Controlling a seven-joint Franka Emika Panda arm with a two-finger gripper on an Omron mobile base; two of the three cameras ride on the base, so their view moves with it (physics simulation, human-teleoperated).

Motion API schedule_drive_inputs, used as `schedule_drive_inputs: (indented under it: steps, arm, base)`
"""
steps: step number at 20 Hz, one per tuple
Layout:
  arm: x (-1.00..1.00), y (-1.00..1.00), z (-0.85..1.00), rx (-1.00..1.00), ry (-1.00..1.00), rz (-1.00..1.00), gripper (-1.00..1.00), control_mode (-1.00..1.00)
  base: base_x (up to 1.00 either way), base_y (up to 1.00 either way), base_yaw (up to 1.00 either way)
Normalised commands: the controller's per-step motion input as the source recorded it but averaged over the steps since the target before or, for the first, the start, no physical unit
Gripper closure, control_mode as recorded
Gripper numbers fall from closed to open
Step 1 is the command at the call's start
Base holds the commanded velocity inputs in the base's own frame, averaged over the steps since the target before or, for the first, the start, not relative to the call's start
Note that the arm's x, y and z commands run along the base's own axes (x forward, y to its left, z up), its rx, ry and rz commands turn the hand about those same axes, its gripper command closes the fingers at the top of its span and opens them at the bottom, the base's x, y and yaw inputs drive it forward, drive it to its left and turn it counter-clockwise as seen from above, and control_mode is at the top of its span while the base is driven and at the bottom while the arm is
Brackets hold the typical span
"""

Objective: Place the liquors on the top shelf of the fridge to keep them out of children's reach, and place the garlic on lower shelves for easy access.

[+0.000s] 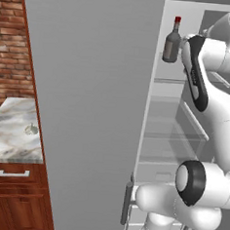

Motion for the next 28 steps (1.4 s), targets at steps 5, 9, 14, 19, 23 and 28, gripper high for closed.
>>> schedule_drive_inputs:
  steps: [5, 9, 14, 19, 23, 28]
  arm:
    - [0.35, 0.03, -0.22, 0.0, 0.0, 0.0, 1.0, -1.0]
    - [0.39, 0.05, -0.28, 0.0, 0.0, 0.0, -1.0, -1.0]
    - [0.34, 0.01, -0.23, 0.0, 0.0, 0.0, -1.0, -1.0]
    - [0.23, 0.0, -0.16, 0.0, 0.0, 0.0, -1.0, -1.0]
    - [0.16, 0.0, -0.16, 0.0, -0.01, 0.0, -1.0, -1.0]
    - [0.11, 0.0, -0.13, 0.0, -0.02, 0.0, -1.0, -1.0]
  base:
    - [0.0, 0.0, 0.0]
    - [0.0, 0.0, 0.0]
    - [0.0, 0.0, 0.0]
    - [0.0, 0.0, 0.0]
    - [0.0, 0.0, 0.0]
    - [0.0, 0.0, 0.0]
